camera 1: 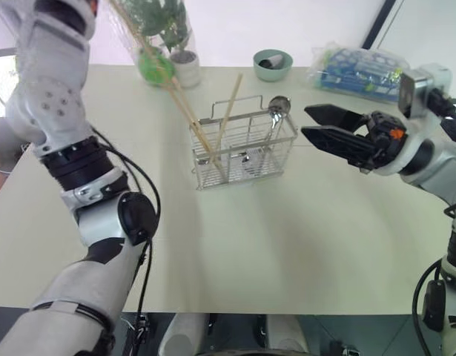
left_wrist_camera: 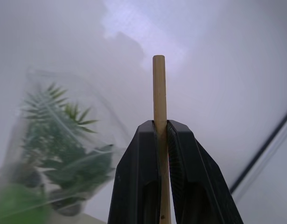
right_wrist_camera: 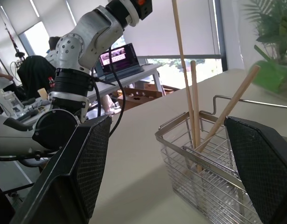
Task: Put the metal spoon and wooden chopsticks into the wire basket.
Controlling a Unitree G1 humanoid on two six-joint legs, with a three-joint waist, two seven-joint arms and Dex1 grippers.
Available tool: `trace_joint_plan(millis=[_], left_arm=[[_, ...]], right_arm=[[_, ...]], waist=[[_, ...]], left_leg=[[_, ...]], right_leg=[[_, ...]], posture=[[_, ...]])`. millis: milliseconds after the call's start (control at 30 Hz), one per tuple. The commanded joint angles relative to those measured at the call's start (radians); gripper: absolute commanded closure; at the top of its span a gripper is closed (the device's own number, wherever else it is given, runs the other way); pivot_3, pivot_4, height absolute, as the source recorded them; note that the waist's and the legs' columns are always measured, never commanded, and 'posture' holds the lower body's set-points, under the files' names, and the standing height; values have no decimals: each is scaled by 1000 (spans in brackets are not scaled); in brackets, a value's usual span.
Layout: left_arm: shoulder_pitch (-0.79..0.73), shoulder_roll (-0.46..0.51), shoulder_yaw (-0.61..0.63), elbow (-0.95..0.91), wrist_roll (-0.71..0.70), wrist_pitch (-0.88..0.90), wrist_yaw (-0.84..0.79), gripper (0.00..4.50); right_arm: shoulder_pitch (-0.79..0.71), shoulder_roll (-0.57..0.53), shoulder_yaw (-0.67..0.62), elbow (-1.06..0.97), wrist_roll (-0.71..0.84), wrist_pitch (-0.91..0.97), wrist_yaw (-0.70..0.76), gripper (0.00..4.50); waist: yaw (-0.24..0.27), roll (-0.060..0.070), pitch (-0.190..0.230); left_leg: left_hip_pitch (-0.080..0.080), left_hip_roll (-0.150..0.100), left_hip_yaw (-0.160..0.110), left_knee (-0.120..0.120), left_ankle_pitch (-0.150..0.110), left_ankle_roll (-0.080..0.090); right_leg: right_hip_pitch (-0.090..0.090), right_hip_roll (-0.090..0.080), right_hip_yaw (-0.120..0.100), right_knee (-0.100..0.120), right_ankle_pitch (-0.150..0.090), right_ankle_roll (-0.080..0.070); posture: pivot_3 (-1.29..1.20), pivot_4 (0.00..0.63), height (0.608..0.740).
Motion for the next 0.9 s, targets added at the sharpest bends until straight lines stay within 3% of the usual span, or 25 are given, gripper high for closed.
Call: trace_joint_plan(millis=[33, 200, 400, 533, 667, 833, 900], left_arm=[[-7, -29, -107, 9, 3, -30, -48, 4445], [61, -51, -240, -5, 28, -24, -122, 4445], [187, -9, -440, -93, 123, -57, -242, 4445], [237, -19, -459, -125, 112, -49, -275, 4445], [261, -37, -435, -127, 100, -46, -263, 2902], [258, -34, -386, -149, 65, -34, -258, 321], [231, -1, -342, -141, 35, -13, -262, 66]], right_arm=[[-15, -9, -31, -32, 25, -4, -16, 523], [4, -6, -45, -60, 39, -8, -47, 523], [34, -7, -65, -87, 54, -13, -79, 523], [41, -5, -67, -95, 61, -17, -91, 523], [37, -6, -63, -93, 63, -18, -97, 523], [29, -16, -58, -74, 42, -24, -79, 523], [26, -24, -53, -56, 17, -34, -60, 523]], waist=[[2, 0, 0], [3, 0, 0], [2, 0, 0], [3, 0, 0], [3, 0, 0], [2, 0, 0], [2, 0, 0]], left_leg=[[0, 0, 0, 0, 1, 1], [0, 0, 0, 1, 1, 1], [0, 0, 0, 0, 1, 2], [0, 0, 0, 0, 1, 2], [0, 0, 0, 0, 1, 2], [0, 0, 0, 0, 1, 2], [0, 0, 0, 0, 1, 2]], right_leg=[[0, 0, 0, 0, 0, 0], [0, 0, 1, 0, 0, 0], [0, 0, 2, 0, 0, 0], [0, 0, 2, 0, 0, 0], [0, 0, 2, 0, 0, 0], [0, 0, 2, 0, 0, 0], [0, 0, 2, 0, 0, 0]], posture=[[0, 150, 684], [0, 150, 684], [0, 150, 684], [0, 150, 684], [0, 150, 684], [0, 150, 684], [0, 150, 684]])
